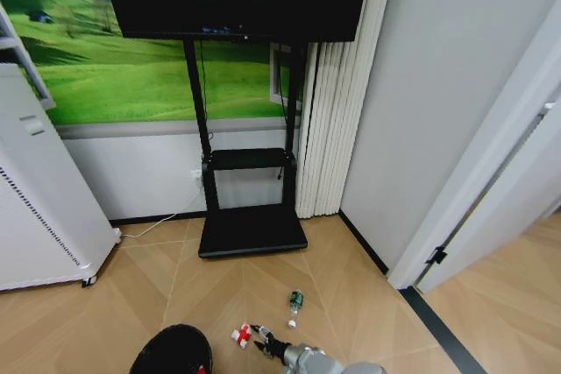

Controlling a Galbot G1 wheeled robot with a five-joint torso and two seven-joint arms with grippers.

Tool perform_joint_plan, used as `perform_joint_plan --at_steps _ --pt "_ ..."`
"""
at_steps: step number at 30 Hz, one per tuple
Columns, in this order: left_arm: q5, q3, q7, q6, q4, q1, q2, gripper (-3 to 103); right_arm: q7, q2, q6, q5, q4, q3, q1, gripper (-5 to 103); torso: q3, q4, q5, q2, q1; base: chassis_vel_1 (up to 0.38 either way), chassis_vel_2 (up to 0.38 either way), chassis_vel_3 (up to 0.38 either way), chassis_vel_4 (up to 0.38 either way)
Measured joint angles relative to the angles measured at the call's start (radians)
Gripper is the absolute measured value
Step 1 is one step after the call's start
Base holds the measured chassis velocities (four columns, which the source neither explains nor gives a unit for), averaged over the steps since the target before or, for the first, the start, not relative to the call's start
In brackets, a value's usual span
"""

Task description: Pick up the trash bin and place the garbage on the floor into it.

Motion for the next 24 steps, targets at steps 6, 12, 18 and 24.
perform_joint_plan --at_steps 6,12,18,24 --pt "-0.001 0.000 0.002 -0.002 -0.001 0.001 -0.002 8 -0.005 0.000 0.002 0.006 0.002 -0.020 0.005 70 0.000 -0.0001 -0.0002 0.000 0.000 0.000 0.000 0.000 0.000" --pt "-0.001 -0.001 0.003 -0.003 0.000 0.001 -0.002 8 -0.006 0.000 -0.002 0.014 0.006 -0.036 0.004 65 0.000 -0.0001 -0.0002 0.000 0.000 0.000 0.000 0.000 0.000" --pt "-0.002 0.000 0.007 -0.008 0.003 0.003 -0.006 8 -0.006 0.000 -0.009 0.024 0.021 -0.043 0.005 63 0.000 0.0000 -0.0001 0.000 0.000 0.000 0.000 0.000 0.000" --pt "-0.002 0.000 0.008 -0.009 0.003 0.003 -0.006 8 -0.001 0.000 -0.008 0.029 0.036 -0.054 0.011 63 0.000 0.0000 -0.0001 0.000 0.000 0.000 0.000 0.000 0.000"
